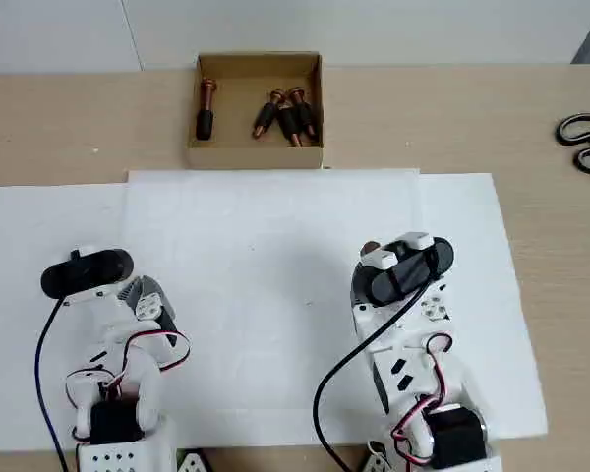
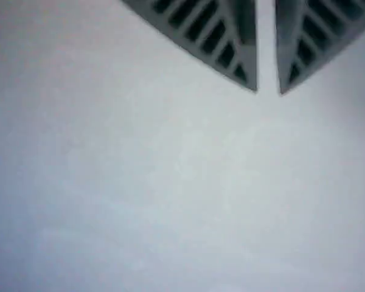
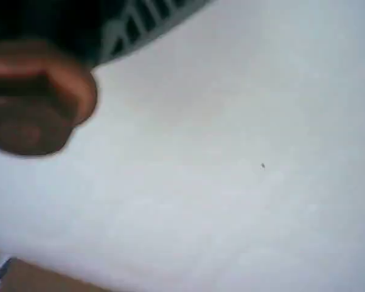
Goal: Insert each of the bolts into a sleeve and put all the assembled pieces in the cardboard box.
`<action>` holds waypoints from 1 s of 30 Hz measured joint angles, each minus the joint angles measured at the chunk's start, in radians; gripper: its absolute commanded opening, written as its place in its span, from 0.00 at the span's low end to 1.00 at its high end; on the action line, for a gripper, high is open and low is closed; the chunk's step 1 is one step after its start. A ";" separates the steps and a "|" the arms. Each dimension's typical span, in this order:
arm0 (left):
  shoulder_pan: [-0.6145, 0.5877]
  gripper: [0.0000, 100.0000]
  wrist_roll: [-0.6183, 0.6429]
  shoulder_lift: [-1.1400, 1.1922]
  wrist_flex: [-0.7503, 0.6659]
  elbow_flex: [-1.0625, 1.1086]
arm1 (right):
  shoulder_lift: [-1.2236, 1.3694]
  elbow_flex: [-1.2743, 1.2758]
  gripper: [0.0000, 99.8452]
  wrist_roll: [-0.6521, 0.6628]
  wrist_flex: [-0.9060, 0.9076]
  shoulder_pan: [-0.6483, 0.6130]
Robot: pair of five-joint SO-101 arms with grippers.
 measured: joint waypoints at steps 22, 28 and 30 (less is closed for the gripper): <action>0.000 0.01 0.000 0.000 0.000 0.000 | 0.715 -0.677 0.00 -0.265 -0.109 -0.129; 0.000 0.01 0.000 0.000 0.000 0.000 | 1.036 -0.921 0.00 -0.265 -0.203 -0.120; 0.000 0.01 0.000 0.000 0.000 0.000 | 1.160 -1.007 0.00 -0.265 -0.204 -0.121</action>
